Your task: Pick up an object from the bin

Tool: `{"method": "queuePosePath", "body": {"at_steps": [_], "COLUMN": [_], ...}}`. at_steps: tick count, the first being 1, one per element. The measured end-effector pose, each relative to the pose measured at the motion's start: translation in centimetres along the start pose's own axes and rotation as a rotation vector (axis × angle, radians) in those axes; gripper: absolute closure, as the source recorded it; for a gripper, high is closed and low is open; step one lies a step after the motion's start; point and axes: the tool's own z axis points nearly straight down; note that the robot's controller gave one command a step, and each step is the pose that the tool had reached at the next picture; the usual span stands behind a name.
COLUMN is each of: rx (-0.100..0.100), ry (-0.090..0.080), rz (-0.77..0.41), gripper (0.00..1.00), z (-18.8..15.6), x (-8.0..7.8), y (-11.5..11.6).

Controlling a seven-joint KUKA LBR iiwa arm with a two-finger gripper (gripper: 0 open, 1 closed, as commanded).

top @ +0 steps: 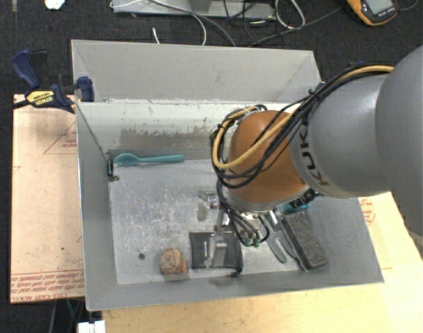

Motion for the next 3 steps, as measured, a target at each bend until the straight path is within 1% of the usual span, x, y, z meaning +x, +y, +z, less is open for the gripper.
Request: {"method": "queuePosePath", "body": {"at_steps": [1, 2, 3], "rx": [-0.001, -0.002, -0.006], "ry": [-0.007, -0.009, -0.012], "rz": [0.002, -0.025, 0.140], "gripper": [0.00, 0.00, 1.00], "z": [-0.4, 5.3, 5.3], "x": [-0.2, -2.5, -0.9], "y": [-0.1, -3.3, -5.9]}}
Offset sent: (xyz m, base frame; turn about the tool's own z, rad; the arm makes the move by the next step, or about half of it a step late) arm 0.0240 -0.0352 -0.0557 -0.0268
